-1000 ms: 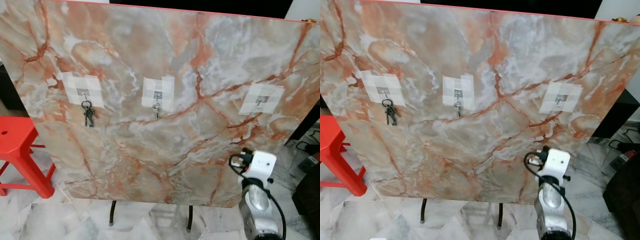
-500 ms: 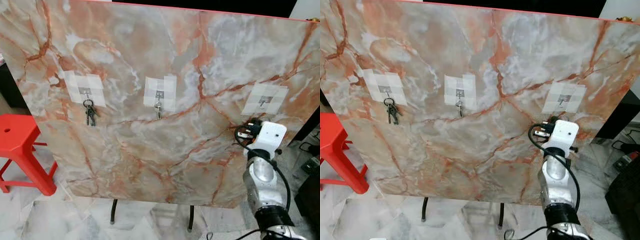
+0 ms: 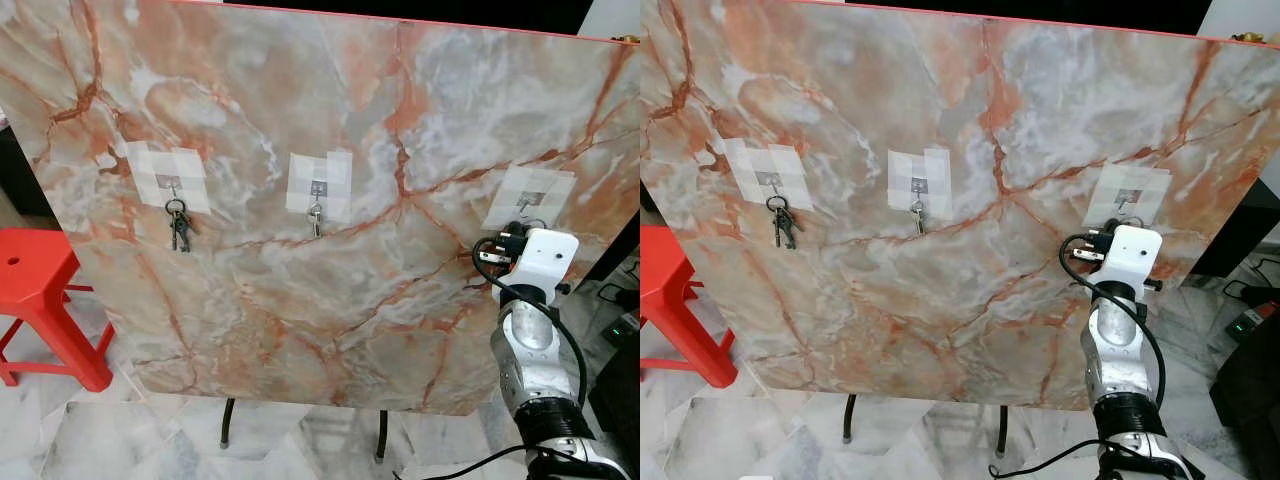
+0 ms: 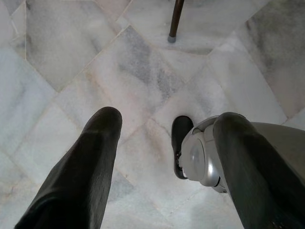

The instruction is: Hang keys on a hook

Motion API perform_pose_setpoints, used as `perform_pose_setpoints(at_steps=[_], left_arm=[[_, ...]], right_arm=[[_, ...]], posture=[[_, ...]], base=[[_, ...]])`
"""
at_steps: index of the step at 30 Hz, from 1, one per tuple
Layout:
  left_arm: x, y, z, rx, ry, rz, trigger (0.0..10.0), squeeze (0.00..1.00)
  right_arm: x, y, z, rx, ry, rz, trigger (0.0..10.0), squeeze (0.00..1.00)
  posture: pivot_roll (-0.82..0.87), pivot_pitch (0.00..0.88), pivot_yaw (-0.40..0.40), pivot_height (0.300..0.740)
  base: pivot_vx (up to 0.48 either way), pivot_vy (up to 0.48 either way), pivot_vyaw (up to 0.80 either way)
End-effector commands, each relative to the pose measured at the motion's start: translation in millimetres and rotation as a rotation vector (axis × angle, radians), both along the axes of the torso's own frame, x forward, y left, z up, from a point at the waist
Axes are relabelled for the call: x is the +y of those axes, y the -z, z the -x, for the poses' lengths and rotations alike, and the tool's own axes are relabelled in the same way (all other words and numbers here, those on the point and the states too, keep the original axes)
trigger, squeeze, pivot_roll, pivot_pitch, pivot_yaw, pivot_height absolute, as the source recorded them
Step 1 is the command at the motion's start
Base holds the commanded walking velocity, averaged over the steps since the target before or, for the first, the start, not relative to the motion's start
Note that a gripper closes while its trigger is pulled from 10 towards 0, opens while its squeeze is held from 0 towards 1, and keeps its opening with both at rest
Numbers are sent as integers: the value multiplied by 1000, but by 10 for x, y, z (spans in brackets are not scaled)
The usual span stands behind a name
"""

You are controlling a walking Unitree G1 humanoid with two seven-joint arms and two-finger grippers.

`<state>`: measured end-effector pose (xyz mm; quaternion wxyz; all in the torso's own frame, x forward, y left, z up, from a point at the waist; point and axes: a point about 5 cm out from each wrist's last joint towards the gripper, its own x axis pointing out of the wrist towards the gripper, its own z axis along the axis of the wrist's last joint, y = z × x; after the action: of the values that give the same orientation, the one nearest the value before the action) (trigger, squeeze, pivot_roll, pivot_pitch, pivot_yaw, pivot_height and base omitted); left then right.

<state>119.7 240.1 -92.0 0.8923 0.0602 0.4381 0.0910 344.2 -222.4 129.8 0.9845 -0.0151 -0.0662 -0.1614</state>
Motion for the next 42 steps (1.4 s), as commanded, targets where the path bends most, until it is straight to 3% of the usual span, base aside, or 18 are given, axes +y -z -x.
perform_pose_setpoints(at_steps=[1,42], left_arm=[[-27,18,31,12,2,8,10000,0],[-25,21,39,16,9,13,10000,0]], right_arm=[[-29,-79,-28,-18,-1,23,10000,0],[72,-33,-58,22,-114,15,10000,0]], posture=[[-5,0,-83,740],[-2,0,-84,740]], base=[[0,0,0],[0,0,0]])
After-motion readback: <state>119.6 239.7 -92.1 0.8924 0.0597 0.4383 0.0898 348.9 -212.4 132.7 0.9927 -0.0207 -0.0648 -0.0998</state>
